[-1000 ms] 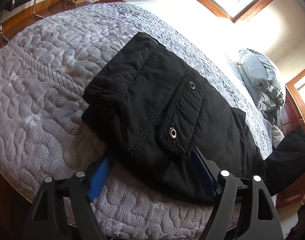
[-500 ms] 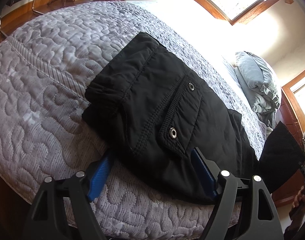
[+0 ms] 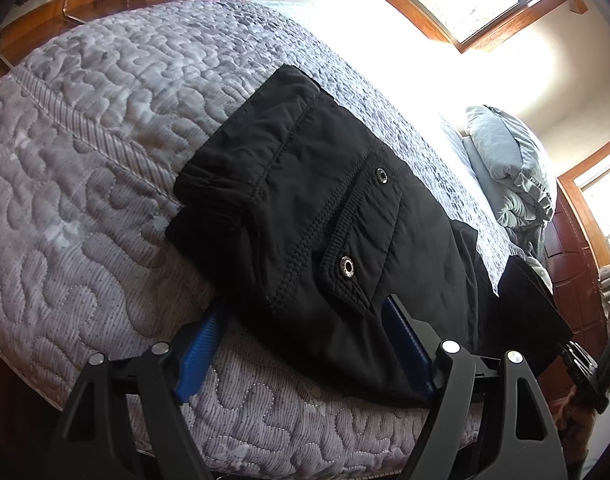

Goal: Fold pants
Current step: 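Lower the held leg end with the right tool onto the pants body, then open the right tool to release the leg end on the pants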

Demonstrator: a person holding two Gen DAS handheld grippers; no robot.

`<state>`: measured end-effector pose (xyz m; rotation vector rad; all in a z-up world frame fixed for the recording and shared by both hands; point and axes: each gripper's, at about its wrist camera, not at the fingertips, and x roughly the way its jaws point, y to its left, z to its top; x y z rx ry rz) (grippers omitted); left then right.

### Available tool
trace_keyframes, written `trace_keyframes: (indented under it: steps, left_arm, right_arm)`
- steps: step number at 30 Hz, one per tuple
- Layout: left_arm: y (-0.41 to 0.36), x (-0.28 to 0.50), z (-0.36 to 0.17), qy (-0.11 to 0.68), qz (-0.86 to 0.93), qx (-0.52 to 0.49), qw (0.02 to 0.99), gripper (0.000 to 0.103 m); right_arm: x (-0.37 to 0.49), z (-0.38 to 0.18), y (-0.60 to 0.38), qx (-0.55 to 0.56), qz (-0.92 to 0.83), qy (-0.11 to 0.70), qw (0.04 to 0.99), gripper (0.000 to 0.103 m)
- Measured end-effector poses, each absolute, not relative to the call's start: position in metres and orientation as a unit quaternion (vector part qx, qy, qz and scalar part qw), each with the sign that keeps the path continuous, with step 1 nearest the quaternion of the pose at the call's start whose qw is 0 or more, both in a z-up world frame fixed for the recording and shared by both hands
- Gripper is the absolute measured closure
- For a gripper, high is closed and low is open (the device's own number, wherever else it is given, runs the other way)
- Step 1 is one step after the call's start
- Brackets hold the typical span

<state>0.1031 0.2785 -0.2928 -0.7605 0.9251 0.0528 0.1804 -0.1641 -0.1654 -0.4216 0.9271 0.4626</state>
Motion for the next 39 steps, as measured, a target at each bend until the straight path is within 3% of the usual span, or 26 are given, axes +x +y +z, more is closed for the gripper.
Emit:
trace_keyframes:
  steps: [14,23,29,31,32,35,39]
  left_arm:
    - [0.283,0.100,-0.291,0.434,0.021,-0.361,0.825,0.023]
    - [0.282,0.103,-0.290,0.438,0.017,-0.361,0.823,0.022]
    - [0.279,0.109,-0.293,0.451,0.018,-0.354,0.819,0.019]
    - [0.275,0.111,-0.292,0.454,0.017,-0.347,0.820,0.019]
    - [0.275,0.112,-0.292,0.455,0.016,-0.345,0.821,0.019]
    - [0.274,0.112,-0.291,0.455,0.014,-0.344,0.821,0.019]
    - [0.278,0.109,-0.290,0.450,0.024,-0.350,0.822,0.019]
  right_arm:
    - [0.150,-0.230,-0.125,-0.288,0.240,0.458,0.806,0.089]
    - [0.145,-0.256,-0.118,-0.287,0.256,0.475,0.791,0.087]
    - [0.151,-0.249,-0.123,-0.247,0.289,0.502,0.777,0.066]
    - [0.155,-0.230,-0.134,-0.180,0.317,0.519,0.773,0.048]
    - [0.158,-0.220,-0.141,-0.148,0.329,0.523,0.772,0.046]
    - [0.163,-0.202,-0.152,-0.120,0.313,0.508,0.793,0.046]
    - [0.180,-0.211,-0.156,-0.138,0.256,0.505,0.813,0.069]
